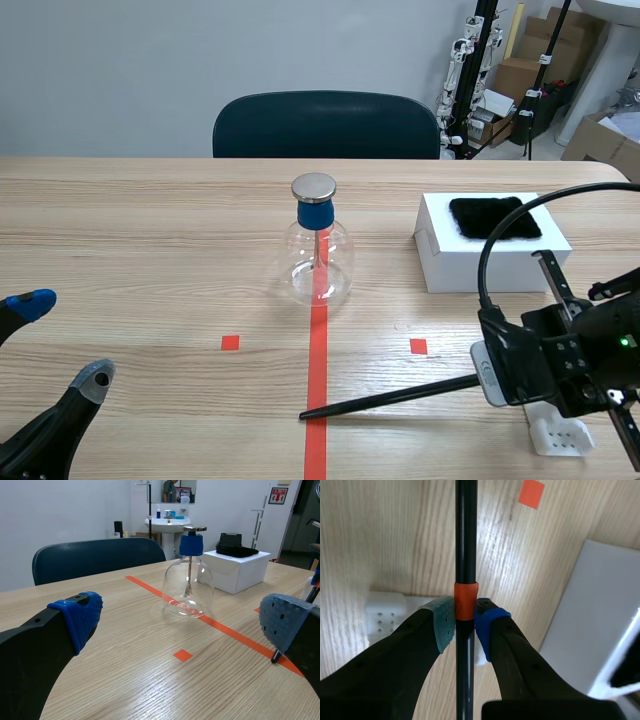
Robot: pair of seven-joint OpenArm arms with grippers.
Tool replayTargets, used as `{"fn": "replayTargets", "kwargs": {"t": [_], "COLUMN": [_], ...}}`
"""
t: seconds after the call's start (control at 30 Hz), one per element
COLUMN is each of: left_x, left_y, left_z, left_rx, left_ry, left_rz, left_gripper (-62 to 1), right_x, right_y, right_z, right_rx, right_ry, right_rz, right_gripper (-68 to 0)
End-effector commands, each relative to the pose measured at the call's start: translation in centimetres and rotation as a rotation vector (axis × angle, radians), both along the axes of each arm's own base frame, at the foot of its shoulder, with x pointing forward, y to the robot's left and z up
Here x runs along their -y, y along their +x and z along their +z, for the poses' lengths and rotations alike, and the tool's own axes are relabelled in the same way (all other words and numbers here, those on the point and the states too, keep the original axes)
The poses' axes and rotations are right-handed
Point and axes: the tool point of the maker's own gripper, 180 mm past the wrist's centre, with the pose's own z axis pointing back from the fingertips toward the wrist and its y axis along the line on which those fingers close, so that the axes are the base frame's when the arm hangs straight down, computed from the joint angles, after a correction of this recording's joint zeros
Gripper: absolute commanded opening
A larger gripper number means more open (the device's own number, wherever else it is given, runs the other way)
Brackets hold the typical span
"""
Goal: Do the electroscope experiment. put the rod down on the box
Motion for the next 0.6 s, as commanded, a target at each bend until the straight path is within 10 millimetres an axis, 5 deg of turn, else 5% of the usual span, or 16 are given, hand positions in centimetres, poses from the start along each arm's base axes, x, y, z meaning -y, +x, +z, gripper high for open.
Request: {"fn": "replayTargets", "kwargs": {"t": [0.0, 0.57], "left_x": [-0.1, -0.1], "left_y": [0.3, 0.3], "left_z": [0.7, 0.7], "left_rx": [0.031, 0.031], "left_ry": [-0.012, -0.012], "left_rz": [0.005, 0.005], "left_gripper": [1.4, 1.4], "right_x": [0.5, -0.5], "right_y": [0.8, 1.7], "right_z": [0.4, -1.6], "right_rx": [0.01, 0.006], "right_ry": [-0.011, -0.04], "right_rz": [-0.004, -0.084], "right_gripper": [-60.7, -60.7]}}
